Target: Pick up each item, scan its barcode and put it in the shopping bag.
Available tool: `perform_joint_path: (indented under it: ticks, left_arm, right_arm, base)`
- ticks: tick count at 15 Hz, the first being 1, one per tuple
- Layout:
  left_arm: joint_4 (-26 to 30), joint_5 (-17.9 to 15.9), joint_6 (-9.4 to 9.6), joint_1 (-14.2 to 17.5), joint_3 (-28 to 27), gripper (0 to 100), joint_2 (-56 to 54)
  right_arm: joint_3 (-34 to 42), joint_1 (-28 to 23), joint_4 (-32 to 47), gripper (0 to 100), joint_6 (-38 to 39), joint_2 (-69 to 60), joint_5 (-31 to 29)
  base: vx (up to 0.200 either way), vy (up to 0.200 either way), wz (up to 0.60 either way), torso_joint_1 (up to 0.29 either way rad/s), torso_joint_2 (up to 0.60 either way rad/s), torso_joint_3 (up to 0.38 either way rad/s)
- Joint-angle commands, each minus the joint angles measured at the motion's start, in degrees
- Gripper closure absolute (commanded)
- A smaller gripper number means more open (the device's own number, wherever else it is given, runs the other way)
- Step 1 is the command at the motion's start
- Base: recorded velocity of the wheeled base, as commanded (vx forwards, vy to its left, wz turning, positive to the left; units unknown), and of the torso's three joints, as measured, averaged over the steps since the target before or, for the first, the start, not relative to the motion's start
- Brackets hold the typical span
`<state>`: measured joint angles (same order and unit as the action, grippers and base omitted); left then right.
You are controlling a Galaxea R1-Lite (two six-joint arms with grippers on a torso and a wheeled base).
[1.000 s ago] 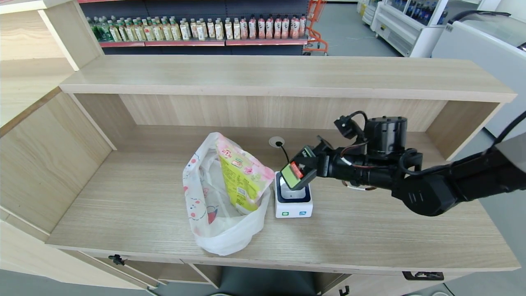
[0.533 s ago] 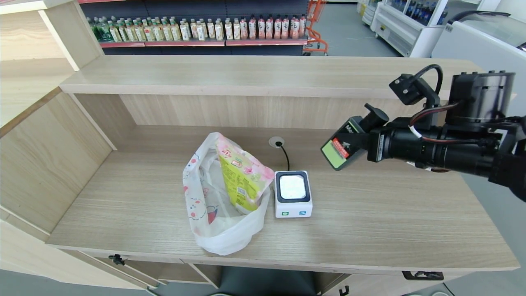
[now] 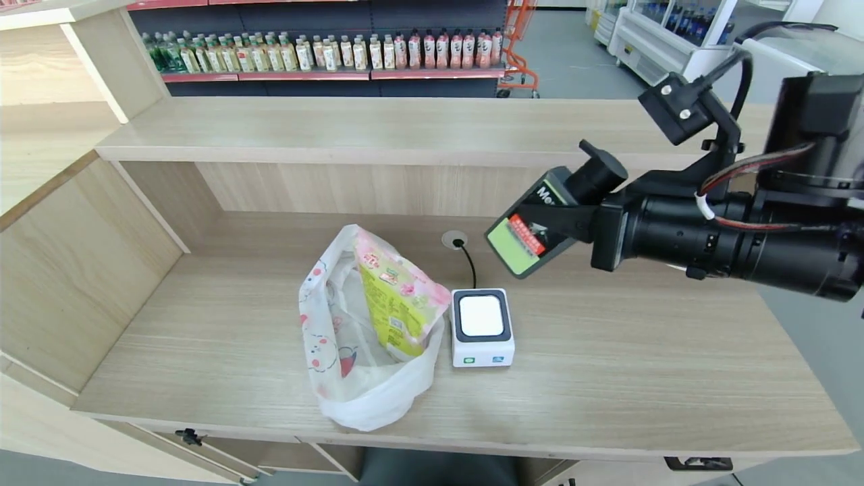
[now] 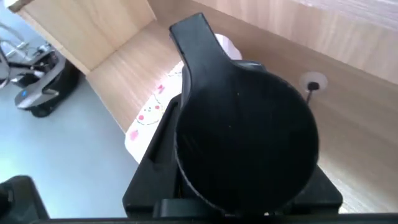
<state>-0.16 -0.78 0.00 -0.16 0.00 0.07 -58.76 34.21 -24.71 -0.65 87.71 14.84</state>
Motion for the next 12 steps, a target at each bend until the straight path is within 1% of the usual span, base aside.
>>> perform_joint_path:
  ticks: [1, 3, 5, 8, 10, 12]
  left_arm:
    - [-0.02, -0.01, 0.0, -0.02, 0.0, 0, 0.01]
    - [-0.02, -0.01, 0.0, -0.02, 0.0, 0, 0.01]
    - [-0.02, -0.01, 0.0, -0.02, 0.0, 0, 0.01]
    - [-0.02, -0.01, 0.0, -0.02, 0.0, 0, 0.01]
    - [-0.02, -0.01, 0.0, -0.02, 0.0, 0, 0.01]
    - [-0.02, -0.01, -0.26, -0.02, 0.0, 0, 0.01]
  right_arm:
    - [0.4, 5.7, 0.19, 100, -2.25, 0.09, -0.16]
    - [0.66, 8.77, 0.01, 100, -7.09, 1.76, -0.42]
    - [0.05, 10.62, -0.25, 100, -9.29, 3.52, -0.51]
    - [0.66, 15.01, -0.25, 100, -9.37, 3.08, -2.09]
    - [1.01, 15.98, -0.25, 100, -9.29, 2.99, -2.88]
    - [1.45, 15.98, -0.34, 100, -9.29, 2.38, -3.06]
  base:
    - [0.2, 0.0, 0.0, 0.002, 0.0, 0.002]
    - [0.0, 0.0, 0.0, 0.0, 0.0, 0.0]
    - [0.0, 0.0, 0.0, 0.0, 0.0, 0.0]
    - [0.0, 0.0, 0.0, 0.0, 0.0, 0.0]
    - [0.0, 0.0, 0.0, 0.0, 0.0, 0.0]
    - [0.0, 0.2, 0.0, 0.002, 0.0, 0.0]
